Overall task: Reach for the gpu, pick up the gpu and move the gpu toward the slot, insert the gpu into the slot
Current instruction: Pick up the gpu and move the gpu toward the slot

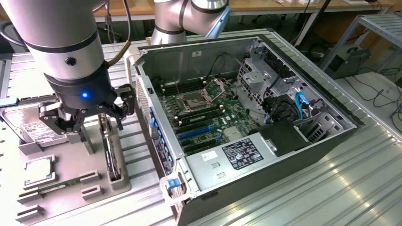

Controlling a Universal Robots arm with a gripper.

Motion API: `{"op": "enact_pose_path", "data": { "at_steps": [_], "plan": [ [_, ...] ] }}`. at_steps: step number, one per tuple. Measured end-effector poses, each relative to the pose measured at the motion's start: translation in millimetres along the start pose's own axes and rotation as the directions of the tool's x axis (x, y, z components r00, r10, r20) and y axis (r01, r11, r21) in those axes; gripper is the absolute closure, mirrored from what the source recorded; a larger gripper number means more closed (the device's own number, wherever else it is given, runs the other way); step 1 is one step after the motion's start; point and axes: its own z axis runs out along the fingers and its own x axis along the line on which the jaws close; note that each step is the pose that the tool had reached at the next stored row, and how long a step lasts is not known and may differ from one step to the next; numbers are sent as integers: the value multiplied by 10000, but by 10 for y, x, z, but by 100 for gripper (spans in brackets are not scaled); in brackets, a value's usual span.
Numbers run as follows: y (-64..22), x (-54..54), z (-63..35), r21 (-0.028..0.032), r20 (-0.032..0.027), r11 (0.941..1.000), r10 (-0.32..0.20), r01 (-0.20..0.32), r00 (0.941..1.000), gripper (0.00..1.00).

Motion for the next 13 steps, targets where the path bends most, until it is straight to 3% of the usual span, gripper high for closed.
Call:
{"op": "enact_pose_path", "data": {
  "at_steps": [13],
  "plan": [
    [-24, 6, 221, -1, 3, 10000, 25, -25, 10000, 27]
  ]
}}
